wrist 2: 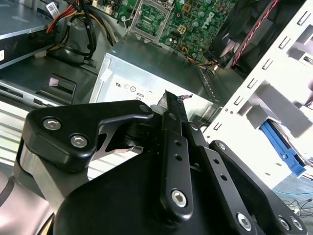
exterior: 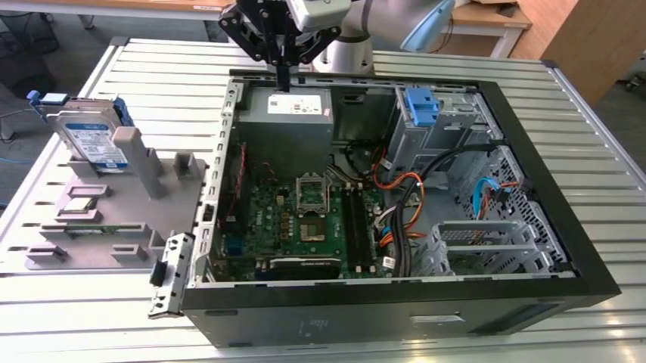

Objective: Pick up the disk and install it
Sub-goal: 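Reach for the disk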

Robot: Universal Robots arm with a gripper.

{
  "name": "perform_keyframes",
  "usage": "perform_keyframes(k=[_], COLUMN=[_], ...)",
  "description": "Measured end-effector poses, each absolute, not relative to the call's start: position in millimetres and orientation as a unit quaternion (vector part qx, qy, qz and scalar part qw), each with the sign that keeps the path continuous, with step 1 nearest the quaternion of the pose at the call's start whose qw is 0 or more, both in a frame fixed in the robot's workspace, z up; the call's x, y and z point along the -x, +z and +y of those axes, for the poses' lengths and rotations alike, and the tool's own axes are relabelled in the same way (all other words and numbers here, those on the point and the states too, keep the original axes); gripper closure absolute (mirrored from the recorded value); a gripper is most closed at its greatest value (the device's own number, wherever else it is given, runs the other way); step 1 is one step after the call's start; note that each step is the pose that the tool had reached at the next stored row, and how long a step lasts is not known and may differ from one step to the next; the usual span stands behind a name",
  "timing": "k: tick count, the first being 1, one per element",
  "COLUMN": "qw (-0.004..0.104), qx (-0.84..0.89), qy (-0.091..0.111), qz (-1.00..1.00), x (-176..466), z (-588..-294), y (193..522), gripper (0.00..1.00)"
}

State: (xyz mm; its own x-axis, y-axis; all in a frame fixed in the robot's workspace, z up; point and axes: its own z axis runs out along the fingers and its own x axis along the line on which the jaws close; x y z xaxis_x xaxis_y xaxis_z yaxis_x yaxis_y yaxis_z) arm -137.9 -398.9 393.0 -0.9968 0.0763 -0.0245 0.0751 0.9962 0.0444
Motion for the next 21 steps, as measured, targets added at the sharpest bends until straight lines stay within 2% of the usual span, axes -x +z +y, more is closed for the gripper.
perform_keyframes(k=[21], qw=[0.013], qx=[-0.038], qy=[0.022], qz=[0.999], x=[161], z=[-399], y=[392], gripper=[0.89])
